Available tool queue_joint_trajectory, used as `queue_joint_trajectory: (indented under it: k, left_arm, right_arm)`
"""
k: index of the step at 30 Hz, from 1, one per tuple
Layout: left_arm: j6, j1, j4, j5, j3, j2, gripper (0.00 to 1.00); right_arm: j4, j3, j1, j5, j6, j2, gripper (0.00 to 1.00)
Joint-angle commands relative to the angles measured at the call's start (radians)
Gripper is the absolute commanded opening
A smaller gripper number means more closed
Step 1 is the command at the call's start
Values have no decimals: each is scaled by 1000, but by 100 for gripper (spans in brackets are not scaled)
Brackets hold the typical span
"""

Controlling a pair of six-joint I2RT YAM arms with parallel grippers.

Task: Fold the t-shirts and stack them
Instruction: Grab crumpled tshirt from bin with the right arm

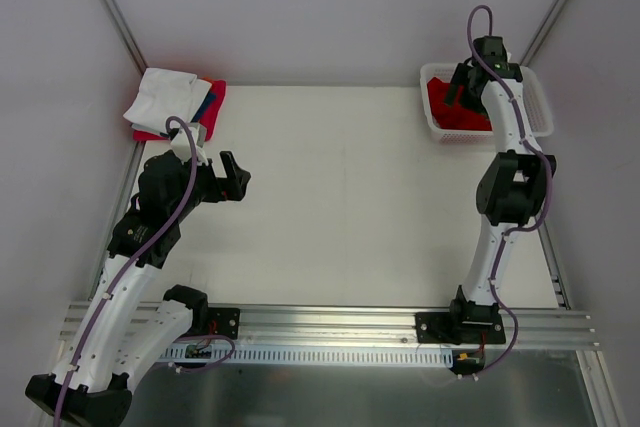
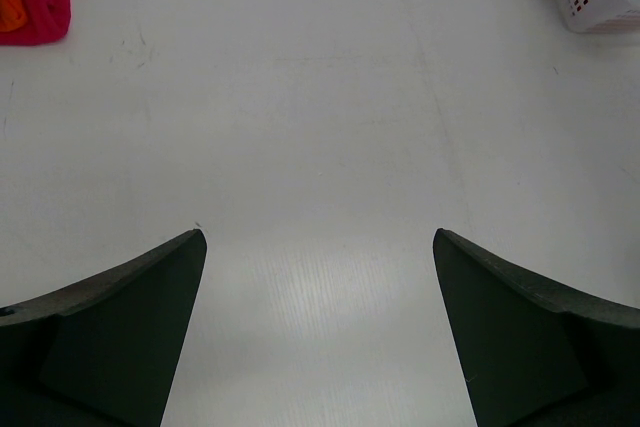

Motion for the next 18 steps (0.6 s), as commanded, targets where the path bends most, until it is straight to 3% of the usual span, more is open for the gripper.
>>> queue_joint_trajectory:
  k: [1, 15, 16, 18]
  left_arm:
    - [16, -2, -4, -10, 23, -9, 99]
    - [21, -4, -5, -12, 26, -4, 99]
    - [22, -2, -7, -13, 26, -3, 99]
    - [22, -2, -5, -16, 26, -1, 99]
  right_arm:
    - [50, 4, -61, -54, -22, 55, 100]
    - [133, 36, -115, -144, -37, 204, 98]
    - [136, 33, -115, -146, -34, 205, 87]
    - [136, 29, -115, -140, -8, 201, 55]
